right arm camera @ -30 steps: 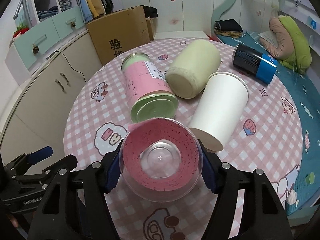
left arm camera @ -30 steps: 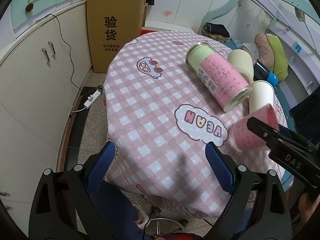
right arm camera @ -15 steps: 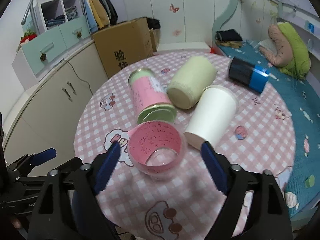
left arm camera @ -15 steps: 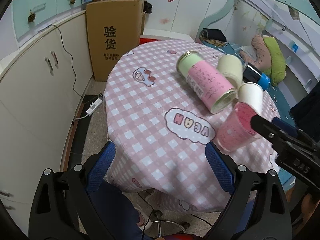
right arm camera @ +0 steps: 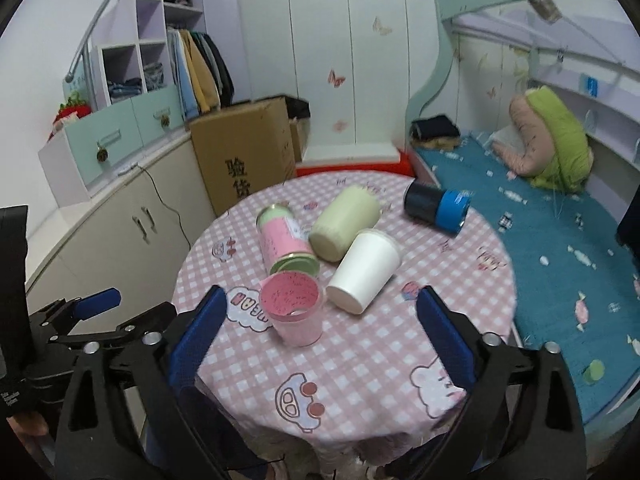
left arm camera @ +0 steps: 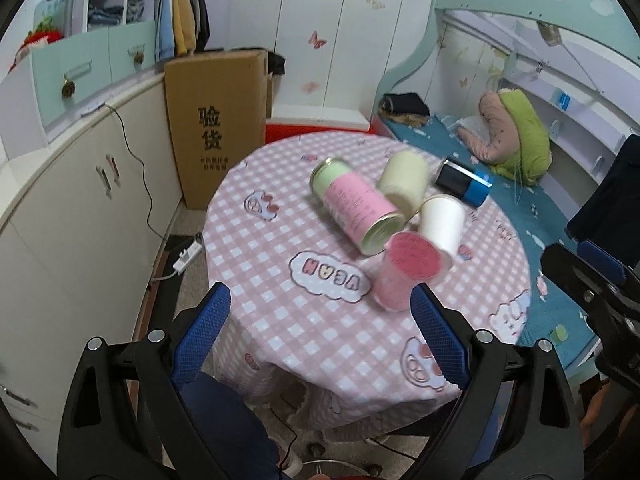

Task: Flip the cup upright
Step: 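Open the right tool and withdraw both tools from the cup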

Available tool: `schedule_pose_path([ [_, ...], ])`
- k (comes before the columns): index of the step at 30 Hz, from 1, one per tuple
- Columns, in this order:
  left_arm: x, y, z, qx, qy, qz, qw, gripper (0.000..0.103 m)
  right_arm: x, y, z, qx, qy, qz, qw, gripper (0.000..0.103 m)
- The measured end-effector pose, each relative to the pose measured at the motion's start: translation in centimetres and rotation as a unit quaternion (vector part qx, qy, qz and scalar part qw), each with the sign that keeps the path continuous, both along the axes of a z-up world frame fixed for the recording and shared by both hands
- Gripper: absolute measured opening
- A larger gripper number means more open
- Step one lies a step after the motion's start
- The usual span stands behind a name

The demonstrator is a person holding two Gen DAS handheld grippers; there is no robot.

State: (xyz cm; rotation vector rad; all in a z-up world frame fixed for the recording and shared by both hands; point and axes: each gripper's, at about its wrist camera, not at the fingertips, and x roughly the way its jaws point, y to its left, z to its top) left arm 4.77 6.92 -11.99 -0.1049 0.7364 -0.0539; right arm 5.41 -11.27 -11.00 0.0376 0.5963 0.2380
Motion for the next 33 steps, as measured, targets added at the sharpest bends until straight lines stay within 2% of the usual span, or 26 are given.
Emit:
schedule_pose_path([
  [9,-3.5,-2.1,3.2,0.004,-0.051,-0.012,0.9986,0.093,-4.5,-1.2,2.5,-0.002,-0.045,-0.004,0.999,0.095],
  [12,-4.9,-2.9,4.5,0.016,-0.078,-0.011,0.9968,0.093,-6.0,-1.6,3.4,-0.002,-0.065,-0.008,0.998,0.095],
  [16,-6.8,-3.6,6.3,0.029,-0.124,-0.001,0.9918,0.094,-7.7,-2.0,4.3,0.0,-0.087,-0.01,0.996,0.096],
  [21,-8.4,-4.2,7.7,0.038,-0.162,0.0,0.9861,0.094,-9.5,-2.6,5.3,0.004,-0.112,-0.012,0.994,0.096],
  [33,-10.7,-5.3,9.3,0.053,-0.214,0.001,0.9753,0.095,-11.4,-3.6,6.3,0.016,-0.143,-0.018,0.989,0.096],
])
